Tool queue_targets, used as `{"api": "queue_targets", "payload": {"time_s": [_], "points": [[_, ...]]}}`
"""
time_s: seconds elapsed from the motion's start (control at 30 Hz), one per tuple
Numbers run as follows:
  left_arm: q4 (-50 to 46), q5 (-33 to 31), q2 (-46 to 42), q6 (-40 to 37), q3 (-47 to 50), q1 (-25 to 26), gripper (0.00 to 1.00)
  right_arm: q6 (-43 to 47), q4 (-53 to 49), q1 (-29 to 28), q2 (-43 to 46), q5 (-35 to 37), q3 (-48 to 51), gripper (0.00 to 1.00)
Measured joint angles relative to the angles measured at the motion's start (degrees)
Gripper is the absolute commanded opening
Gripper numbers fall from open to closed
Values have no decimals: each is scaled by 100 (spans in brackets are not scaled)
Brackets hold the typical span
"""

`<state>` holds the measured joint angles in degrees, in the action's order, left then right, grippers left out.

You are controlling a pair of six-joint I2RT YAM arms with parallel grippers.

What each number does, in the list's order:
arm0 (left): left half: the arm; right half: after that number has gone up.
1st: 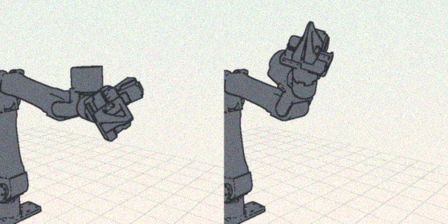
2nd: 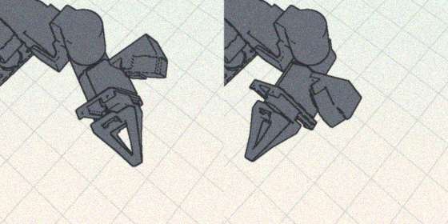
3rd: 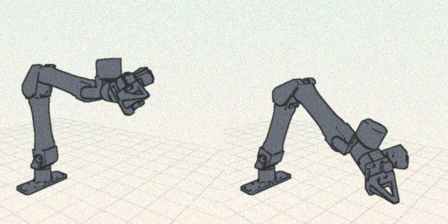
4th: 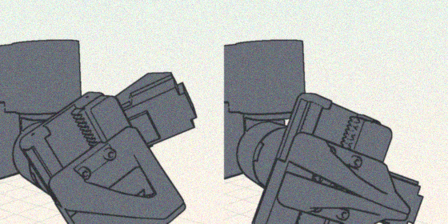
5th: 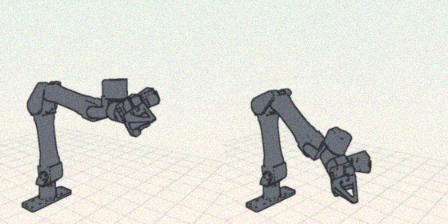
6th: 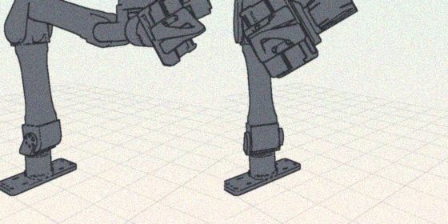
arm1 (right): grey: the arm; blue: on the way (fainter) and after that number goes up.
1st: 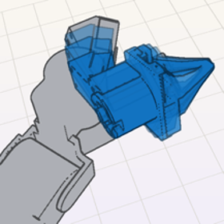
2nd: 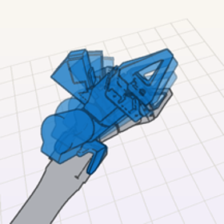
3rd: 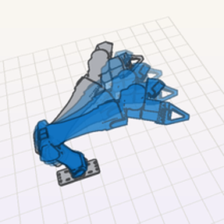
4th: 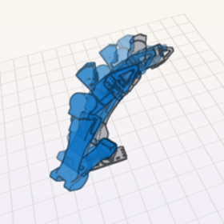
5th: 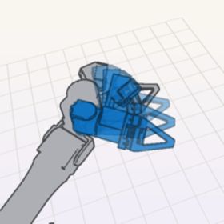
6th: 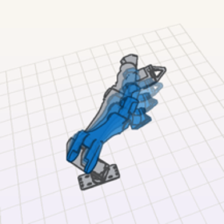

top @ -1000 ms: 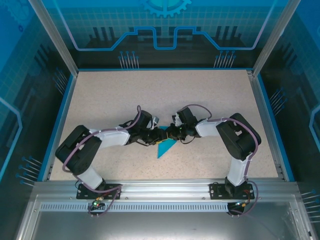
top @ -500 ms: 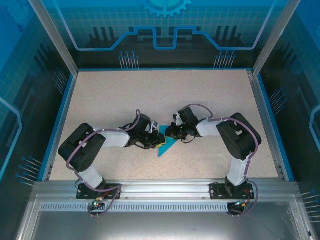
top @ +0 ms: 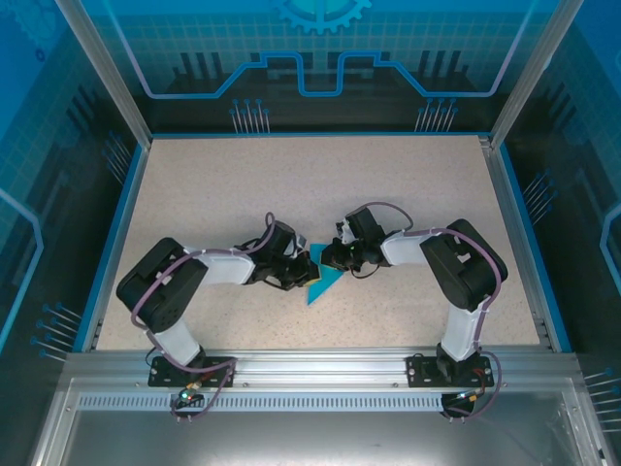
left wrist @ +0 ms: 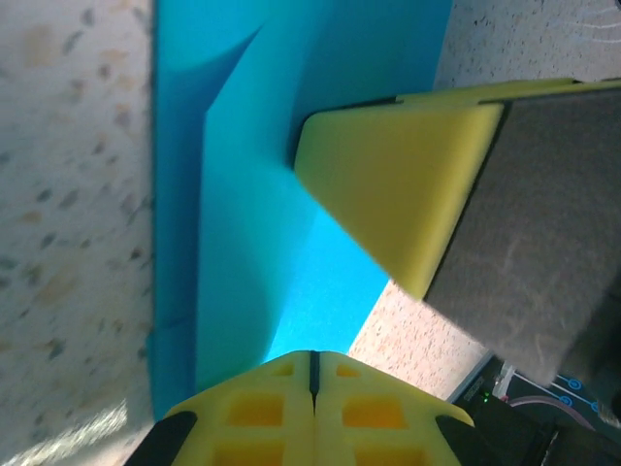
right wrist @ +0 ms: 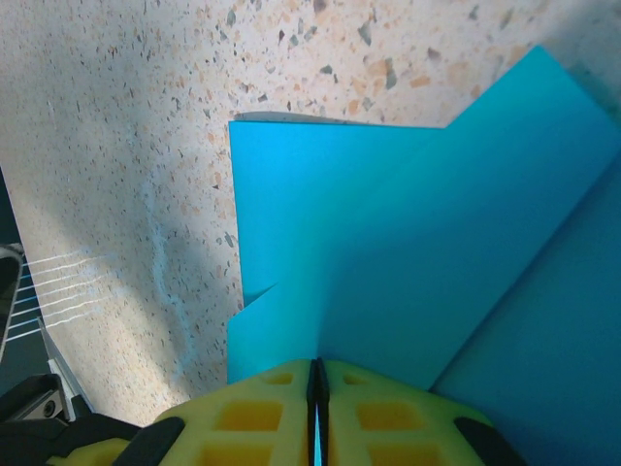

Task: Fold a paper plane with a square sheet of paper (pick it up from the middle)
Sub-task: Fourth fold the wing at the center of the table.

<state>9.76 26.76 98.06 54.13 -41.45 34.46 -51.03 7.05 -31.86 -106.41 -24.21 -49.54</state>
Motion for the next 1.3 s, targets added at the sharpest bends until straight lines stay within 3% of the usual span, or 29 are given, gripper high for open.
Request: {"api": "queue_targets", "payload": {"time_s": [0.37,0.73,1.3], "points": [[35,-162,267,15,-24,175,1,0,-2,0,-2,0,0,12],[739,-166,-282,323,911,393,6,0,-7,-24,-2,-7,0,13],[490,94,-879,380,1453,474,11,0,-7,-42,0,-11,0,14]]}}
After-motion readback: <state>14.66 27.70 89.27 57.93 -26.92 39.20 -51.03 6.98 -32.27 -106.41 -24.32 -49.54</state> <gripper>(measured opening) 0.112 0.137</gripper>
